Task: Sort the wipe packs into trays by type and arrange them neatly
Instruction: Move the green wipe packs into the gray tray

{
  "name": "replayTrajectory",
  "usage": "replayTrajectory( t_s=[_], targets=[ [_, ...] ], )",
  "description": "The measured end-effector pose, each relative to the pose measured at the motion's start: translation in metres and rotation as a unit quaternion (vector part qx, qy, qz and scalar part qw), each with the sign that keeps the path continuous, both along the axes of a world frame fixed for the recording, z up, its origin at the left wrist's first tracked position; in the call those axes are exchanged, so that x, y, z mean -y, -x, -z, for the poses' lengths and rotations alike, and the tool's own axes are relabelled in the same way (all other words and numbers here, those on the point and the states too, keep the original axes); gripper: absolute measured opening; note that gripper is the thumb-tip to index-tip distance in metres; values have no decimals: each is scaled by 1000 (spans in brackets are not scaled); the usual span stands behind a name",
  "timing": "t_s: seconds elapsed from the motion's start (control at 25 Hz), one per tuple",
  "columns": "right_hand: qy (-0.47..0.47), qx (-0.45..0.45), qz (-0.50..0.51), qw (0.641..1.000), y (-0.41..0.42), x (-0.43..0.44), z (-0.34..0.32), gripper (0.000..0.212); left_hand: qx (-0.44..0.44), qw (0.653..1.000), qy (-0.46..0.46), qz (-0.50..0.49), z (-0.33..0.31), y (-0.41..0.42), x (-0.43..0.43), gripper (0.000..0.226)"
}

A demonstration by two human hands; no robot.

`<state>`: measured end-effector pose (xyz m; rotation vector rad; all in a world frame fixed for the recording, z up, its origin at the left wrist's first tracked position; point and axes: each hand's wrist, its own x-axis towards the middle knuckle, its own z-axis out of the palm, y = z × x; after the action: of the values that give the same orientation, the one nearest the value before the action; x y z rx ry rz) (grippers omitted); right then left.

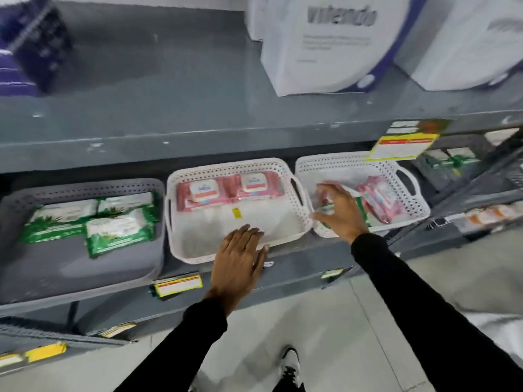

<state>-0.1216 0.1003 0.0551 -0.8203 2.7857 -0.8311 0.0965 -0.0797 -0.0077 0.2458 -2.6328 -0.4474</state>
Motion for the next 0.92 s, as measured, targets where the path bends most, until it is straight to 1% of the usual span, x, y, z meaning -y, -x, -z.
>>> replayTrajectory(
  t_s=[0.08,0.16,0.24,0.32,0.4,0.48,0.52,0.6,0.68,0.76,0.92],
  targets=[
    [-74,18,-23,997,24,-32,5,85,10,1000,9,-1,0,23,-20,38],
    [-124,44,-65,989,47,-56,10,86,26,999,28,0,4,49,-43,38],
    [-173,17,-105,979,61,-60,17,84,45,998,45,-10,11,61,-54,35],
    [-234,-30,-148,960,73,-58,22,82,56,996,52,-37,16,68,-61,29],
    [-256,-57,-170,950,78,-55,23,81,57,996,51,-43,17,68,-64,27],
    [-243,-68,-169,953,80,-56,21,79,55,997,44,-29,14,66,-61,32],
    [-223,-72,-160,959,79,-60,16,78,56,997,35,-26,11,64,-58,36],
    [-145,-61,-121,980,73,-66,3,79,53,998,15,-35,4,54,-46,41],
    [-64,-63,-85,992,61,-57,-13,81,40,997,-3,-66,-3,34,-24,42],
    [-19,-80,-77,994,44,-29,-27,80,26,996,-6,-86,-9,11,2,43],
    [43,-75,-131,988,-19,75,-43,79,13,992,-5,-125,-14,-43,64,43]
  ],
)
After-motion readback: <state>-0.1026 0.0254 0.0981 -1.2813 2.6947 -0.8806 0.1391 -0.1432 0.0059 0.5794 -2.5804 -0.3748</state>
